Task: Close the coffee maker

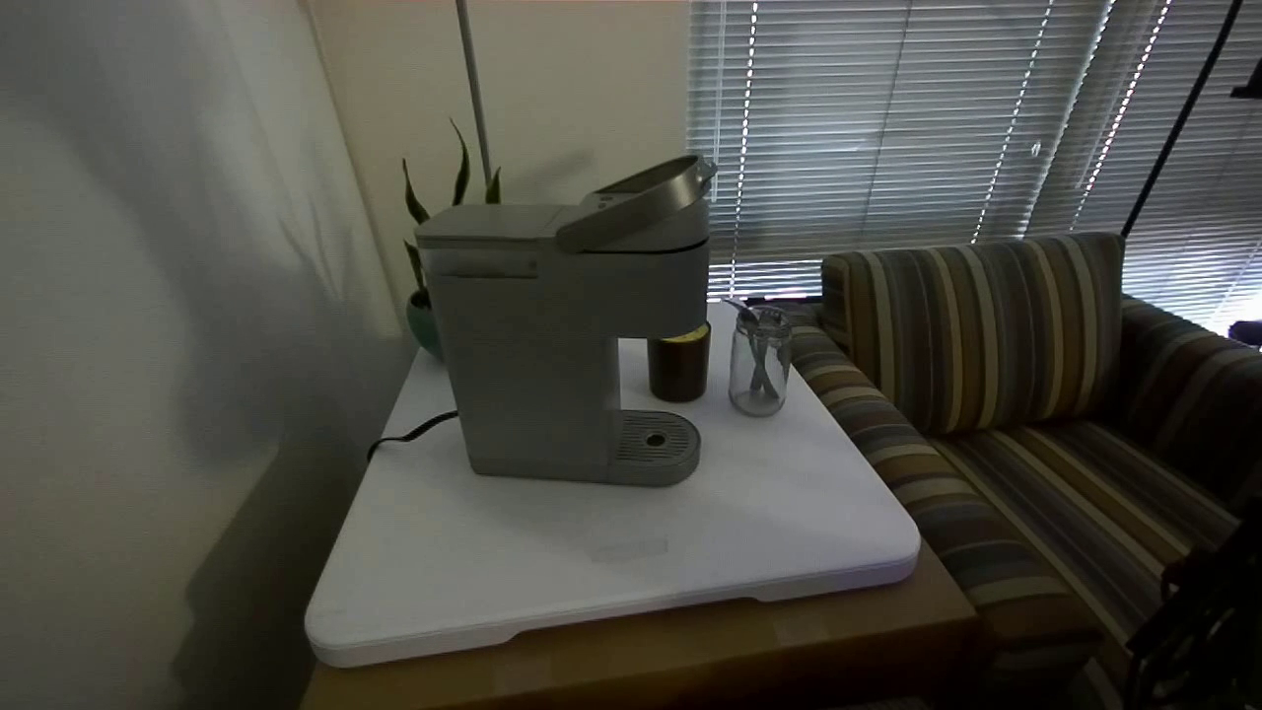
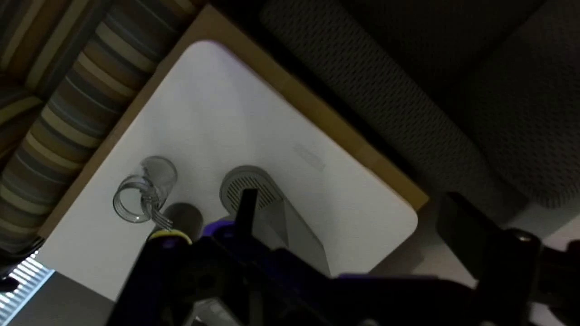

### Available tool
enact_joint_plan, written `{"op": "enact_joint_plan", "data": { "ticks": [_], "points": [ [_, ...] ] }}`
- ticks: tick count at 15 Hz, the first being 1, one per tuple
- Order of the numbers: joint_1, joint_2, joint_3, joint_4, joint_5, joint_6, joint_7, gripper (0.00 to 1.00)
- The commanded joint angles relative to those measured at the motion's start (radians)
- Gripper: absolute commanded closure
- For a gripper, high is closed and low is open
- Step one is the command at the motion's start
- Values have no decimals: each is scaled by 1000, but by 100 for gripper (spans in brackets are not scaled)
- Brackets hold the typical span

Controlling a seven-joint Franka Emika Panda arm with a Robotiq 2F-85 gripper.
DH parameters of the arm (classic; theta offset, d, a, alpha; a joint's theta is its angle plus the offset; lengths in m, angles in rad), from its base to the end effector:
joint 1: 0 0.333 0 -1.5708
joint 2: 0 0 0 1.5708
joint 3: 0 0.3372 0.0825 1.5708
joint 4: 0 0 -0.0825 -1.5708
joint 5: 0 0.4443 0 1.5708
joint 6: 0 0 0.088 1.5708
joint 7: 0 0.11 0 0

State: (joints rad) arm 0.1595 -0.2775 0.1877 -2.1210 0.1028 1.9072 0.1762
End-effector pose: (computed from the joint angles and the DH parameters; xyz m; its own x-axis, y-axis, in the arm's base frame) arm 0.4964 0.1947 0.5328 0.9899 0.1325 0.0497 0.1352 -0.9892 -0.0573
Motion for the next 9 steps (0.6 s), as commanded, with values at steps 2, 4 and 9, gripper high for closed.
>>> {"op": "enact_joint_plan", "data": {
  "ticks": [2, 4, 9],
  "points": [
    [-14, 21, -76, -101, 92, 355, -136, 0],
    [-3, 45, -114, -138, 175, 521, -235, 0],
    [-9, 30, -86, -106, 123, 427, -159, 0]
  ]
}}
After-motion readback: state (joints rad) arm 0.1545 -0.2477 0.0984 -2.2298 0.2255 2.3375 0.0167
